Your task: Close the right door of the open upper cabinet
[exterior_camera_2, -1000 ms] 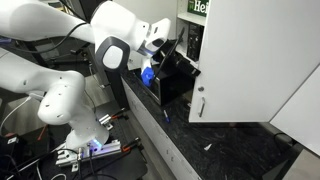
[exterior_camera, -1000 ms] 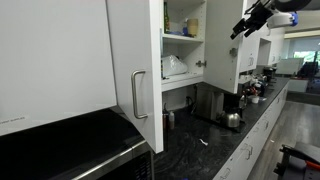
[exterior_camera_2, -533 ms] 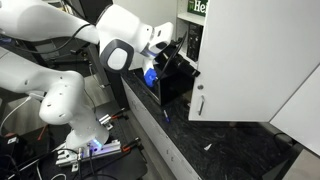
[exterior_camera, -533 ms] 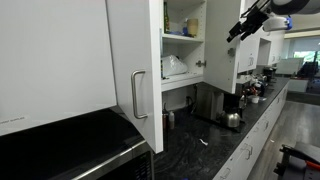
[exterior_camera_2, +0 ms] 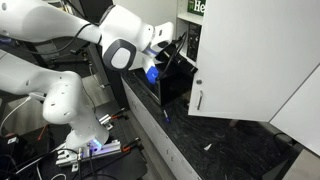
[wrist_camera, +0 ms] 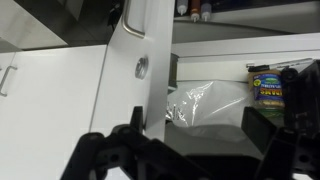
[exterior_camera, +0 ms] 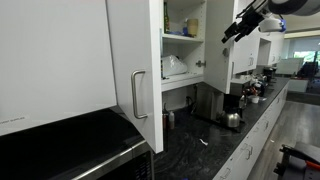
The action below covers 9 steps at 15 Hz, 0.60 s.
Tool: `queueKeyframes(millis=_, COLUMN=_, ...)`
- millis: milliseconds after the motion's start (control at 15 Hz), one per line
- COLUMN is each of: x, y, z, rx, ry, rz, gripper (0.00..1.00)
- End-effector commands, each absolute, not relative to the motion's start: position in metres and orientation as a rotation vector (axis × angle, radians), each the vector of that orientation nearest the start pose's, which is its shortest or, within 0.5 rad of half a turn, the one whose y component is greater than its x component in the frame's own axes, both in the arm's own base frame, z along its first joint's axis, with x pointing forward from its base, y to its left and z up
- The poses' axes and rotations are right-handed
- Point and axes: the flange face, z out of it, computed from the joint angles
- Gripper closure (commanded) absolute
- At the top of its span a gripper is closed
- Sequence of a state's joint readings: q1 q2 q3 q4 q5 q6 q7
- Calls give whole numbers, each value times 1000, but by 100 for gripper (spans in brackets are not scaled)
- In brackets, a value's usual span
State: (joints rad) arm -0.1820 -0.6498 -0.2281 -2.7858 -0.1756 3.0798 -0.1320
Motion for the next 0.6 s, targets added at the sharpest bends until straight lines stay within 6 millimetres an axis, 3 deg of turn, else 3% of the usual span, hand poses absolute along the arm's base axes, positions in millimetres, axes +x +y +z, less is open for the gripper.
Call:
queueKeyframes(millis=0, x=364, y=-139, z=494, rx=-2966, ry=128, rz=-1448, gripper=0)
queueKeyframes(millis=533, x=408, y=-126, z=469, rx=-2996, ry=-4, rz=-1380, gripper=0)
